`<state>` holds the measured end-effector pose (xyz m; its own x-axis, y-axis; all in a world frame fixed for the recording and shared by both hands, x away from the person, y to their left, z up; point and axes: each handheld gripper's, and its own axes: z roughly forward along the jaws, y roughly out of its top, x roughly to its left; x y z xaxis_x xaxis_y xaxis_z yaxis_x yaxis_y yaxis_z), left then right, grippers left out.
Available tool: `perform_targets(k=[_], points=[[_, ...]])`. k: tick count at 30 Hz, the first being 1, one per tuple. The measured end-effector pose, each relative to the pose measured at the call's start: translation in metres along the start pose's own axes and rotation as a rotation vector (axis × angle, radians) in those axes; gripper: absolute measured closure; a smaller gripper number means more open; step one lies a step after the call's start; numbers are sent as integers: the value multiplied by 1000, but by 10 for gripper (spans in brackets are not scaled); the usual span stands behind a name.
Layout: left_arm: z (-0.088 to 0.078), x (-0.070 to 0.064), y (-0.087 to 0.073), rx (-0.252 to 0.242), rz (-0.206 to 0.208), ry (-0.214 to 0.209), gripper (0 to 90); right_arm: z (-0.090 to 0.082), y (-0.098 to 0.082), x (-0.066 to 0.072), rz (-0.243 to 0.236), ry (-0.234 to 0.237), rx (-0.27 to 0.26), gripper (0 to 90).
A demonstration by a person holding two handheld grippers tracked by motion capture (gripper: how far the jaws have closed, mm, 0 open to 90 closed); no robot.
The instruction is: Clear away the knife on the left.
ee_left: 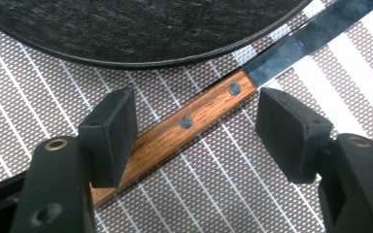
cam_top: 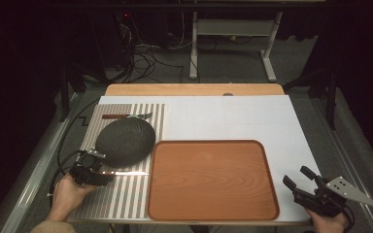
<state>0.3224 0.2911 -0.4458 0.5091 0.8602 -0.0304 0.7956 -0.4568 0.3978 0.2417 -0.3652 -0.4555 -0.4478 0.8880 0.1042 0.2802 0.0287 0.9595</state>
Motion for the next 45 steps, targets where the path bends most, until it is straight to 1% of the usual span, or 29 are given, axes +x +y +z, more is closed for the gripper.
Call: perform_targets(k=[4, 10, 16, 19, 20, 22, 24, 28, 30, 34, 35, 38, 41, 43, 44, 45], points=[[3, -1, 1, 12, 12, -3, 318, 0, 0, 0, -1, 1, 0, 239], [4, -2, 2, 12, 23, -9, 361, 0, 0, 0, -2, 1, 1, 239], [6, -4, 3, 22, 37, -14, 423, 0, 0, 0, -3, 1, 2, 239], [6, -5, 3, 17, 40, -19, 442, 0, 0, 0, -2, 1, 1, 239], [6, -5, 3, 18, 43, -22, 471, 0, 0, 0, -3, 1, 2, 239], [6, -6, 4, 17, 47, -26, 478, 0, 0, 0, -3, 1, 2, 239], [6, -7, 4, 18, 52, -29, 506, 0, 0, 0, -3, 1, 2, 239], [6, -8, 4, 18, 58, -37, 511, 0, 0, 0, -3, 1, 2, 239], [6, -9, 4, 17, 60, -42, 561, 0, 0, 0, -3, 1, 1, 239], [5, -9, 3, 14, 64, -43, 571, 0, 0, 1, -3, 0, 2, 239], [5, -9, 3, 15, 67, -49, 572, 0, 0, 1, -4, 0, 2, 239], [5, -11, 3, 12, 75, -52, 612, 0, 0, 1, -4, 1, 1, 239], [5, -11, 2, 12, 80, -52, 615, 0, 0, 1, -4, 1, 2, 239], [4, -11, 2, 13, 83, -55, 632, 0, 0, 1, -4, -1, 1, 239], [4, -12, 2, 12, 89, -55, 633, 0, 0, 1, -5, -1, 1, 239], [4, -12, 2, 10, 99, -66, 636, 0, 0, 1, -4, 1, 2, 240]])
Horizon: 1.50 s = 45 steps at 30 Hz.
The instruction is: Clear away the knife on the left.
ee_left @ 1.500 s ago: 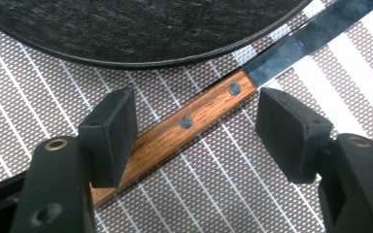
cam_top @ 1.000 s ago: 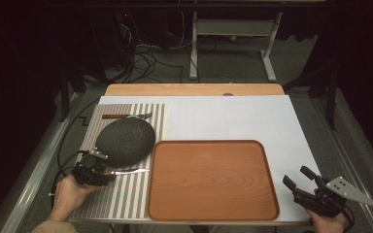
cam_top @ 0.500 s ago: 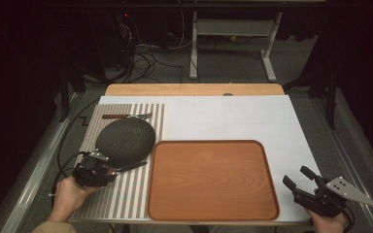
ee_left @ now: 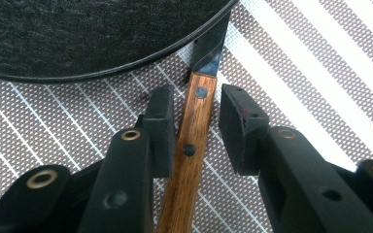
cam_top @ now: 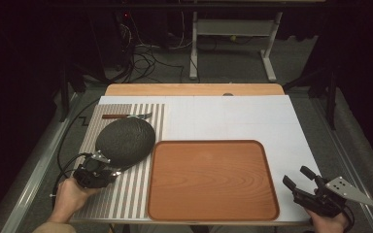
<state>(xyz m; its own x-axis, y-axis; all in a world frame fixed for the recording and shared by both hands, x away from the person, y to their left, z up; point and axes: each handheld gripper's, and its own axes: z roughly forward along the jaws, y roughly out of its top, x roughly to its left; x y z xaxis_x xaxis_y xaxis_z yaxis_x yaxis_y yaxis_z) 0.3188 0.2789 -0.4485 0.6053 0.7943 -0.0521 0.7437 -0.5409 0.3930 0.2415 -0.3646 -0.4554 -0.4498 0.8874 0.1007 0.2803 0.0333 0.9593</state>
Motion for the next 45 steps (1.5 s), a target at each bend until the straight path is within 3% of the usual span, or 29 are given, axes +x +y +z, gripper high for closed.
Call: perform_targets(k=[5, 14, 19, 29, 45], points=[[0, -3, 0, 4, 20, 5, 714, 0, 0, 0, -4, -2, 0, 240], [0, -6, 0, 6, 25, -1, 724, 0, 0, 0, -2, 0, 0, 240], [0, -10, 1, 11, 47, -8, 725, 0, 0, 0, -3, 2, -2, 240], [-1, -14, 0, 16, 45, -11, 726, 0, 0, 0, -2, 0, 1, 241], [-2, -23, -10, -35, 28, -4, 727, 0, 0, 0, -1, -4, 1, 241]])
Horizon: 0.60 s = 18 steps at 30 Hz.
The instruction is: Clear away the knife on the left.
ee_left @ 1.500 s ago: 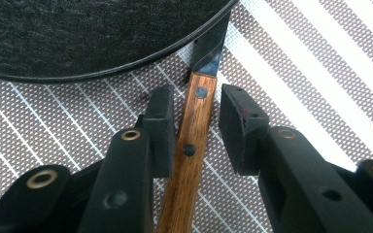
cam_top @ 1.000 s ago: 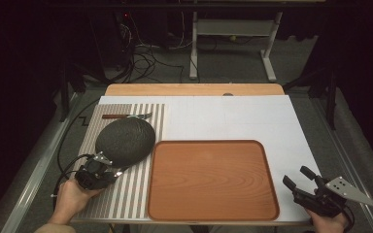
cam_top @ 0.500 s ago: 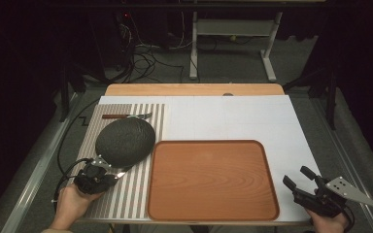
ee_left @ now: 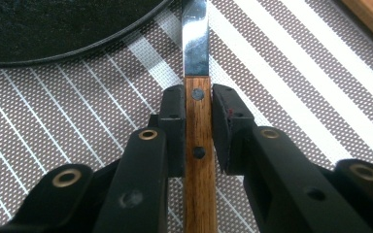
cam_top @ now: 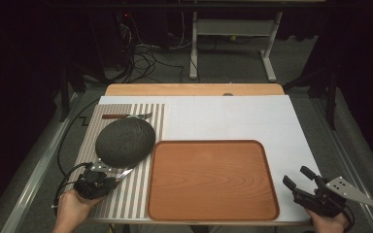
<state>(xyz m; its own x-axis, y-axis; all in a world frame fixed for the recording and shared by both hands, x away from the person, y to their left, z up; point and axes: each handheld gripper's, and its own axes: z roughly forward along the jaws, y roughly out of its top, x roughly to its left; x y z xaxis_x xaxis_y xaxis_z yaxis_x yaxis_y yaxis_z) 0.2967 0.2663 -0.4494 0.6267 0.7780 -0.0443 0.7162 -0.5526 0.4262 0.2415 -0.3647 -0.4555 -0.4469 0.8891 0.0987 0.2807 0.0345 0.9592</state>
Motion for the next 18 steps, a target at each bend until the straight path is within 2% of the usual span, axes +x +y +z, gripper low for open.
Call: perform_targets(k=[8, 18], points=[[-3, -8, -4, -33, -8, 7, 727, 0, 0, 0, -2, 0, 1, 241], [-9, -15, -9, -47, -8, 6, 727, 0, 0, 0, -1, 1, -1, 241]])
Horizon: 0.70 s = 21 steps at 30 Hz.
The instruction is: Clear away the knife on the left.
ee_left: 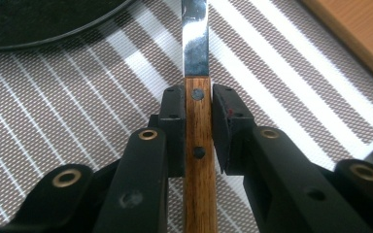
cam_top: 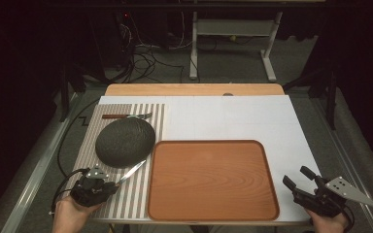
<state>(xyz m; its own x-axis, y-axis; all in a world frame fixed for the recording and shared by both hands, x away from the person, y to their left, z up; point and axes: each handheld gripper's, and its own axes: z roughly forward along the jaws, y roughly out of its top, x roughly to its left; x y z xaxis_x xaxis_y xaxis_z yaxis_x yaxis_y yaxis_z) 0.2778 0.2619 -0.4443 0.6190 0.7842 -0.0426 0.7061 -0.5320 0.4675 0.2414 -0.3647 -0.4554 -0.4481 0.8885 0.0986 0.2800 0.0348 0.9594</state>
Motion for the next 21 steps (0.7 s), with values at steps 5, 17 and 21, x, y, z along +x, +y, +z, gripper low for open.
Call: perform_targets(k=[5, 17, 21], points=[[-4, -2, -5, -7, -9, -3, 727, 0, 0, 0, 0, 0, 0, 241], [-9, -16, -5, -24, 13, -23, 727, 0, 0, 0, -2, -1, 1, 242], [-10, -21, -1, -38, 29, -30, 727, 0, 0, 0, -1, -1, 1, 242]])
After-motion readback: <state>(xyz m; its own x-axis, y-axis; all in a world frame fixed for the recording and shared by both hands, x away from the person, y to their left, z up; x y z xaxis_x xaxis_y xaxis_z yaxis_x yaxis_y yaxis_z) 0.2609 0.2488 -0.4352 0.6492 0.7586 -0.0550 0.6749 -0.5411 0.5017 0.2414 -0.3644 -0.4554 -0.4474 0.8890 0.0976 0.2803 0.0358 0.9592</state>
